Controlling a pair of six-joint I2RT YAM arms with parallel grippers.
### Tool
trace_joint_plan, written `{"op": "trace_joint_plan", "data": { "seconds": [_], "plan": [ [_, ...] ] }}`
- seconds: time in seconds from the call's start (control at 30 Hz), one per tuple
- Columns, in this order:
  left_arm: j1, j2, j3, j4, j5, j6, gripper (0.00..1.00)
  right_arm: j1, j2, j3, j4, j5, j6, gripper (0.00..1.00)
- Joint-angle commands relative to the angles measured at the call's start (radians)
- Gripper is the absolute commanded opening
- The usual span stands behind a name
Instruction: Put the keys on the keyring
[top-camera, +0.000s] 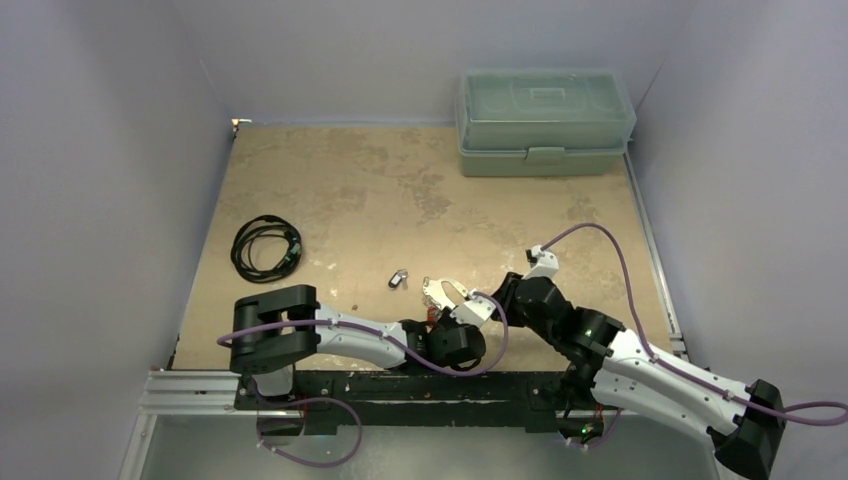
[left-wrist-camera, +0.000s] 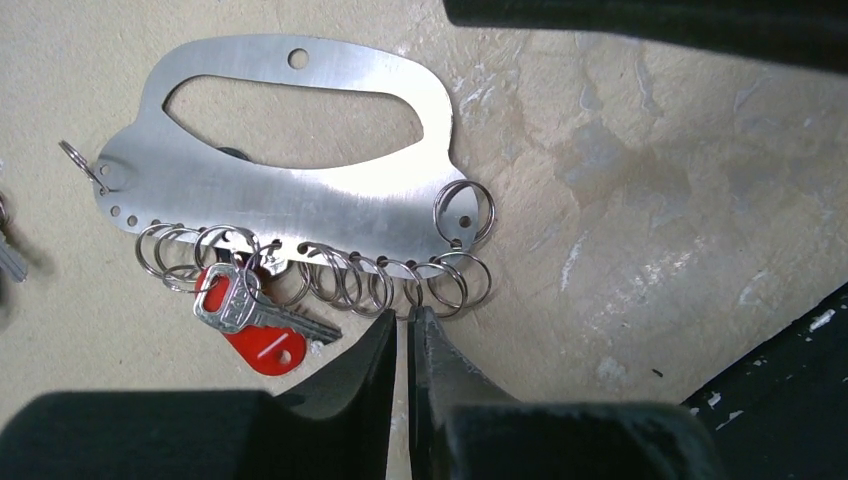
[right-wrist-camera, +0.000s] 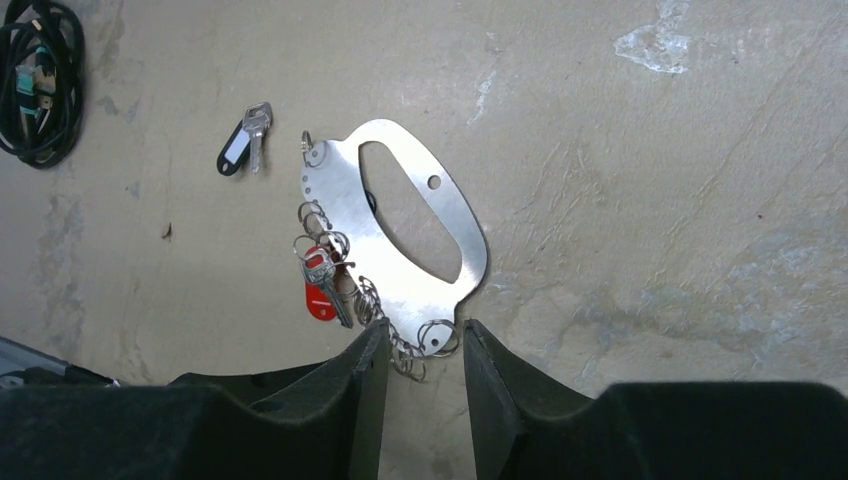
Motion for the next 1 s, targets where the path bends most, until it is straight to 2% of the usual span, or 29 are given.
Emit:
{"op": "trace_joint_plan", "data": {
  "seconds": [0.0,0.23,0.47,0.83,0.97],
  "plan": [
    [-0.006,0.022,0.046,0.026,0.022,0.017,0.10,0.004,-0.006,0.008,0.063,-0.011,-0.004,0.36],
    [-0.007,0.011,0.056,0.024,0.051,0.012,0.14,0.004,-0.005,0.004,0.068,-0.014,-0.005,0.36],
    [-0.007,-0.005,0.069,0.020,0.073,0.014,0.22,0.004,-0.005,0.004,0.068,-0.014,-0.005,0.36],
    [-0.009,0.000,0.092,0.030,0.091,0.020,0.21,0.004,0.000,0.002,0.071,-0.013,-0.005,0.36],
    [-0.010,-0.004,0.098,0.033,0.099,0.023,0.22,0.004,-0.002,0.004,0.065,-0.004,0.000,0.40]
  ]
}}
